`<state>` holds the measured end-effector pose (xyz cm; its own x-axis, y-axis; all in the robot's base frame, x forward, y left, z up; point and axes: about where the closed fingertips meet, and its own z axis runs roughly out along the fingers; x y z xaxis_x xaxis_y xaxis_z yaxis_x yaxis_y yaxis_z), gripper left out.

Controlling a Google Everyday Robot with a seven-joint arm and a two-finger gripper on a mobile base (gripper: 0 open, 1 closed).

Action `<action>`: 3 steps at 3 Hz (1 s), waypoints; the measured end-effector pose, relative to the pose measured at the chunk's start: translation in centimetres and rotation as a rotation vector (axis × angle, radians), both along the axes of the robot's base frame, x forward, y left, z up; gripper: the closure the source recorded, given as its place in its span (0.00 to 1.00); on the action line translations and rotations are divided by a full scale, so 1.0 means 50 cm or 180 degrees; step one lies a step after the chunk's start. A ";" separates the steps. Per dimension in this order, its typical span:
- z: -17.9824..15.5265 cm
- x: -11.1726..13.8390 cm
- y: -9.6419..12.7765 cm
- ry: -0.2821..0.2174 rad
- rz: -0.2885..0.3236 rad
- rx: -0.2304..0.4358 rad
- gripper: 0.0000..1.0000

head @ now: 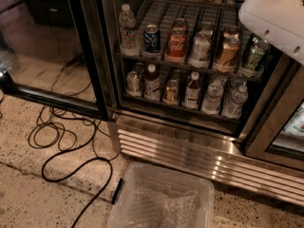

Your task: Pick redbull can from top shelf of fridge

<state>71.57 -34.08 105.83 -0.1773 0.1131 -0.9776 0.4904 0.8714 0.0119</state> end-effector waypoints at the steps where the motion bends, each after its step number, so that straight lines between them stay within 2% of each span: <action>1: 0.002 0.000 -0.004 -0.0008 -0.0014 -0.0003 0.41; 3: 0.016 0.011 -0.009 -0.0070 -0.0020 -0.0033 0.41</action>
Offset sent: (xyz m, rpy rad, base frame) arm 0.0046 -0.0060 0.0049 0.0756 -0.0588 -0.0307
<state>72.10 -34.53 106.63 -0.1551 0.1040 -0.9824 0.4955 0.8685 0.0137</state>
